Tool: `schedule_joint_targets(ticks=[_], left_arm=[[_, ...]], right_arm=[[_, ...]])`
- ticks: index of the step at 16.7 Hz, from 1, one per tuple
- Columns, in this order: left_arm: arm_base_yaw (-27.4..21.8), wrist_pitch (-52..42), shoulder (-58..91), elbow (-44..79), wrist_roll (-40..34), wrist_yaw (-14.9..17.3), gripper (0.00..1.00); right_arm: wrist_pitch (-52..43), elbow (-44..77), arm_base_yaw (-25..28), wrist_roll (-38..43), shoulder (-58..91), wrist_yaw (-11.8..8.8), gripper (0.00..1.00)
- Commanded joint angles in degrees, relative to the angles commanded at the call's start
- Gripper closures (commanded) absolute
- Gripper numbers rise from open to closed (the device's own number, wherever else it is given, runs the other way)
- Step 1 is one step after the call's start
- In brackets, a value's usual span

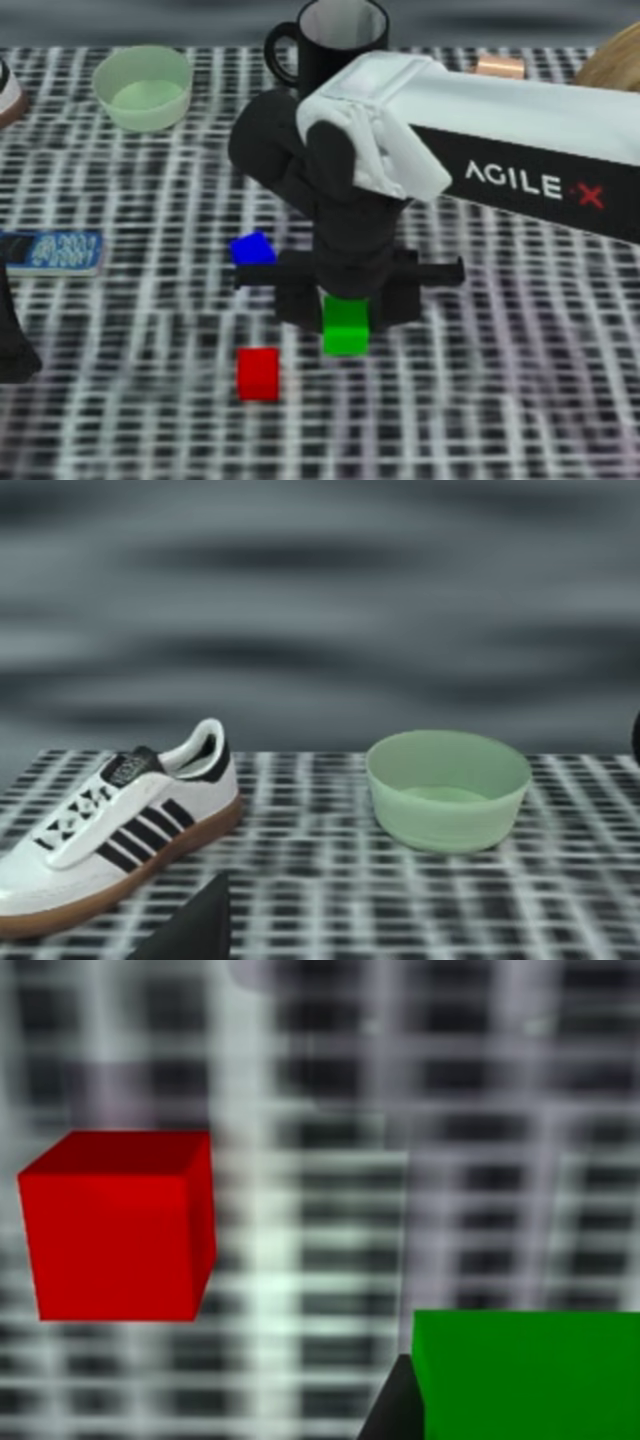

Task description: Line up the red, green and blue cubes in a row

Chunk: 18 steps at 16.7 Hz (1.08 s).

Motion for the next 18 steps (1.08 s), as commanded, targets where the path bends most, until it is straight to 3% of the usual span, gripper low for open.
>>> schedule_joint_targets(ticks=[9, 13, 18], left_arm=[[0.0, 0.0, 0.0, 0.0, 0.0, 0.0, 0.00], [0.0, 0.0, 0.0, 0.0, 0.0, 0.0, 0.00], [0.0, 0.0, 0.0, 0.0, 0.0, 0.0, 0.00]], right_arm=[[13.2, -8.8, 0.3, 0.1, 4.5, 0.2, 1.00], [13.7, -9.2, 0.3, 0.2, 4.7, 0.2, 1.00], [13.7, -9.2, 0.3, 0.2, 4.7, 0.2, 0.62]])
